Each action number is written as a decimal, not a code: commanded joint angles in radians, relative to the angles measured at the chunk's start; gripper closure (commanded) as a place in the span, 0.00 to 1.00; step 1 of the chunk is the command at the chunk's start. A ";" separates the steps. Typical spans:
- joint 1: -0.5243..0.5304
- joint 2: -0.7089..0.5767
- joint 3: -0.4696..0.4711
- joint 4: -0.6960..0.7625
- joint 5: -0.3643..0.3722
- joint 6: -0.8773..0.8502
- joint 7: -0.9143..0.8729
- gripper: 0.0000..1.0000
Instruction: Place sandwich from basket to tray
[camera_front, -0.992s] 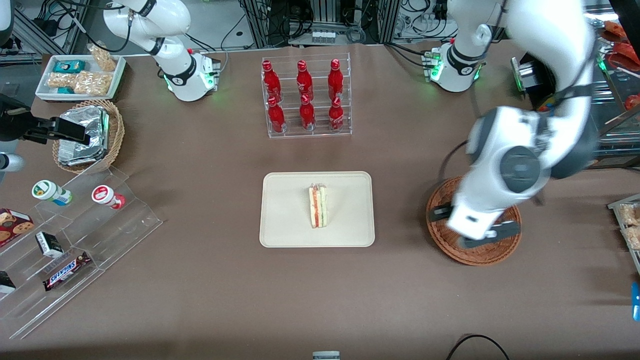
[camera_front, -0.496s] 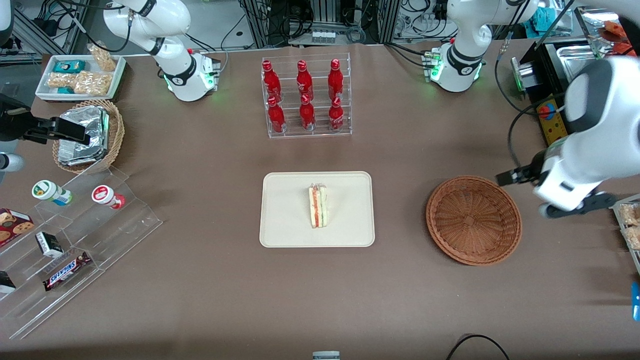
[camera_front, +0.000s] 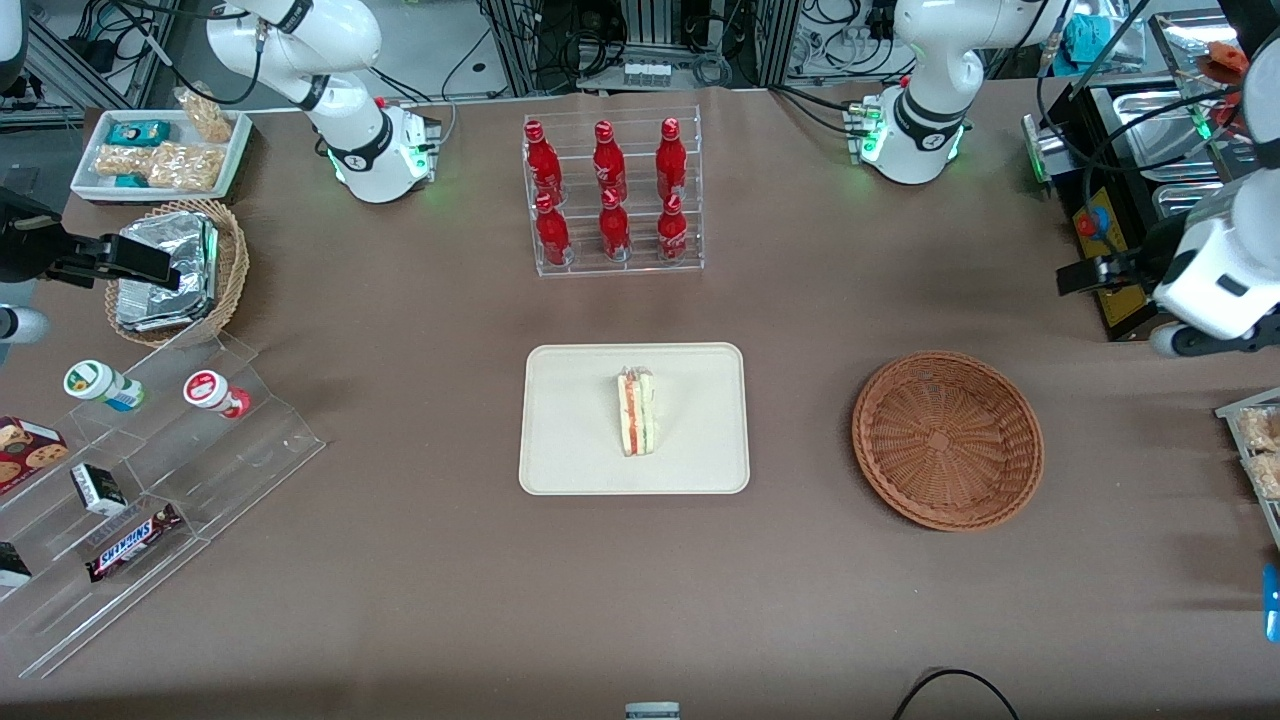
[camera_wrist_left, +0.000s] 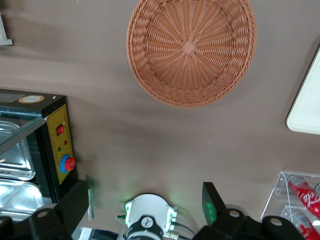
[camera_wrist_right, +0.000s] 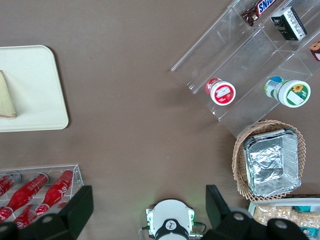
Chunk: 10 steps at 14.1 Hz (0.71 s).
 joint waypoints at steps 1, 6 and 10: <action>0.013 -0.034 -0.011 0.003 0.001 -0.030 0.023 0.00; 0.007 -0.022 -0.015 0.033 -0.010 -0.029 0.012 0.00; -0.007 -0.033 -0.018 0.032 -0.013 -0.021 0.018 0.00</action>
